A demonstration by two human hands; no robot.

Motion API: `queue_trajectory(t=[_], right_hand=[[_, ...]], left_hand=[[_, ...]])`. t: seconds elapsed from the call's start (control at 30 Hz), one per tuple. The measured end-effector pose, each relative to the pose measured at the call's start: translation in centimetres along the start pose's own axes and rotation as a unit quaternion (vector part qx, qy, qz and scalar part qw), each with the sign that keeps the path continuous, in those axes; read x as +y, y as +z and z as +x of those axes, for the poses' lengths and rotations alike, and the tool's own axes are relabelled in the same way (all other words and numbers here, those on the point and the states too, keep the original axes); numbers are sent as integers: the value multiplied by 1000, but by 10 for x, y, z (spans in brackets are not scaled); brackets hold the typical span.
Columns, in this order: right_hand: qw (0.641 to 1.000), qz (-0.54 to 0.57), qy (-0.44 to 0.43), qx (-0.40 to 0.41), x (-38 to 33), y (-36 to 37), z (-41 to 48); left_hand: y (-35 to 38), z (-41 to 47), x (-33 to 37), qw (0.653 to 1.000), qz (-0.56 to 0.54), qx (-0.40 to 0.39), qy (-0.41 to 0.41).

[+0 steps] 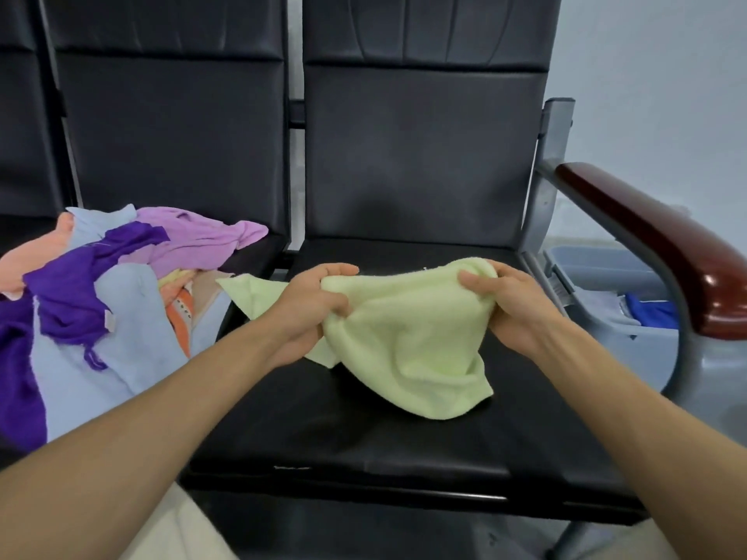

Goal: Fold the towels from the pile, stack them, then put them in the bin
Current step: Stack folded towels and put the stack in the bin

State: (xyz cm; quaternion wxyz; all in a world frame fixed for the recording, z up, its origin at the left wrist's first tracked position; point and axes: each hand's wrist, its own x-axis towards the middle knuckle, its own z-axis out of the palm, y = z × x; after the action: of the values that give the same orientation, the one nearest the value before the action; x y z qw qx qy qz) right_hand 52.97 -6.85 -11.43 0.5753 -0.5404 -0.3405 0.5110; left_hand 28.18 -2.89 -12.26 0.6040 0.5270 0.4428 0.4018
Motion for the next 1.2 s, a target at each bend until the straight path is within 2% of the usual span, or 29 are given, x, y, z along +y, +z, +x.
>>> queue_trajectory(t=[0.23, 0.3, 0.37, 0.43, 0.5, 0.53, 0.63, 0.73, 0.77, 0.8, 0.87, 0.9, 0.93, 1.0, 1.1, 1.2], right_hand=[[1000, 22, -12, 17, -6, -27, -2], [1000, -27, -5, 1, -6, -31, -6], [992, -124, 6, 1, -5, -33, -10], [956, -294, 2, 25, -2, -36, -14], [877, -481, 0, 23, 1, -36, -21], [843, -538, 18, 14, 3, -36, -23], [784, -613, 102, -2, 9, -34, -26], [746, -652, 137, 0, 13, -32, -27], [751, -646, 137, 1, 12, -31, -28], [784, -606, 137, 7, 12, -30, -28], [894, -429, 127, 33, 10, -28, -24], [938, -322, 118, 48, 8, -25, -22], [966, -226, 109, 57, 7, -21, -18], [990, -89, 101, 49, 6, -10, -13], [995, -1, 93, 35, 9, 6, -8], [996, 35, 83, 19, 16, 5, -5]], left_hand=[[8, 8, -6, 993, 119, -6, -23], [9, 8, -6, 981, 193, 0, -1], [8, 10, -6, 961, 275, -10, 21], [2, 14, -5, 946, 322, -32, 14], [-5, 17, -5, 940, 337, -44, -3], [-7, 17, -5, 937, 347, -44, -7], [-17, 18, -9, 917, 395, -65, 3], [-25, 16, -7, 869, 481, -112, 21], [-28, 17, -8, 852, 508, -126, 13], [-29, 15, -6, 838, 529, -134, -6], [-31, 14, -7, 829, 545, -122, -39], [-30, 13, -7, 832, 541, -111, -60], [-32, 13, -8, 838, 532, -96, -72], [-37, 13, -10, 842, 527, -65, -94], [-55, 14, -12, 856, 508, -25, -96], [-74, 11, -7, 940, 326, 24, -101]])
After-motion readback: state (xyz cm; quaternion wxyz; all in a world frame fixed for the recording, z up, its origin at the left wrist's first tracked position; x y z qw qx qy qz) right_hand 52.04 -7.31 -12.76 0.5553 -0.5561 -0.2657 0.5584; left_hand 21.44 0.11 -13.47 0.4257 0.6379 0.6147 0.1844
